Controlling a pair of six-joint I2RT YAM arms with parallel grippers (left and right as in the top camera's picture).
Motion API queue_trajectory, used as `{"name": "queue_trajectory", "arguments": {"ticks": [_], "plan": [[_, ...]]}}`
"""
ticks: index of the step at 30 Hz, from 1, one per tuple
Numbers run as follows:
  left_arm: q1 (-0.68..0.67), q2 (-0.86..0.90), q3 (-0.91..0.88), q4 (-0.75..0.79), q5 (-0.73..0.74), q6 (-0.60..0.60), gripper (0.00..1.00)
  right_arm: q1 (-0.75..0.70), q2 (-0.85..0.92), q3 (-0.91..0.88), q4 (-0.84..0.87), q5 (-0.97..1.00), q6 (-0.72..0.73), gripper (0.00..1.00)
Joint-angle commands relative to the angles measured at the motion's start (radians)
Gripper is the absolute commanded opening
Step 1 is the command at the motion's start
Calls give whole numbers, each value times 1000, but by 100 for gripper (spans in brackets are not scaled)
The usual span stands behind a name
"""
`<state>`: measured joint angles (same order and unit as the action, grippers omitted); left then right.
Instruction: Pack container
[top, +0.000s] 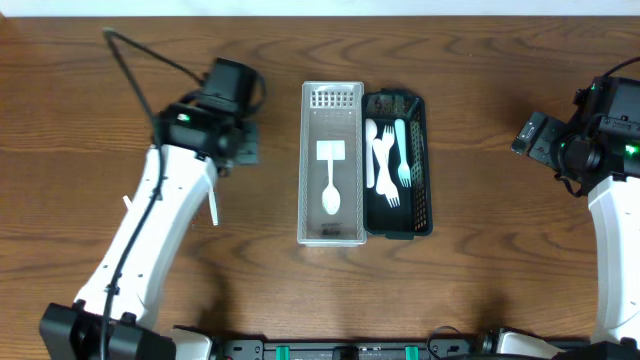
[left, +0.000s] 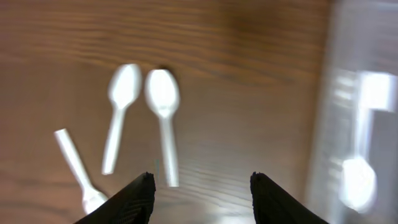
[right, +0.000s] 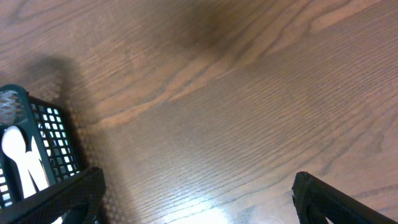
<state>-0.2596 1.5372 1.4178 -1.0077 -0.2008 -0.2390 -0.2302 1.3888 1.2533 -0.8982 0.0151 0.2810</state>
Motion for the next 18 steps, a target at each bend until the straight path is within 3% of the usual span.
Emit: {"name": "queue_trajectory", "arguments": {"ticks": [1,7,12,18], "plan": [[80,54,-46,7,-55,18,52,-5,6,-6,-6,-4,-1,99],[202,190,-80,49,-45,101,51,-5,6,-6,-11,-4,-2,99],[265,287,-80,98,126,196,48,-5,6,-6,-11,-4,-1,99],[290,352,-80,117,177,203,47,-5,6,-6,-15,-4,-2,99]]}}
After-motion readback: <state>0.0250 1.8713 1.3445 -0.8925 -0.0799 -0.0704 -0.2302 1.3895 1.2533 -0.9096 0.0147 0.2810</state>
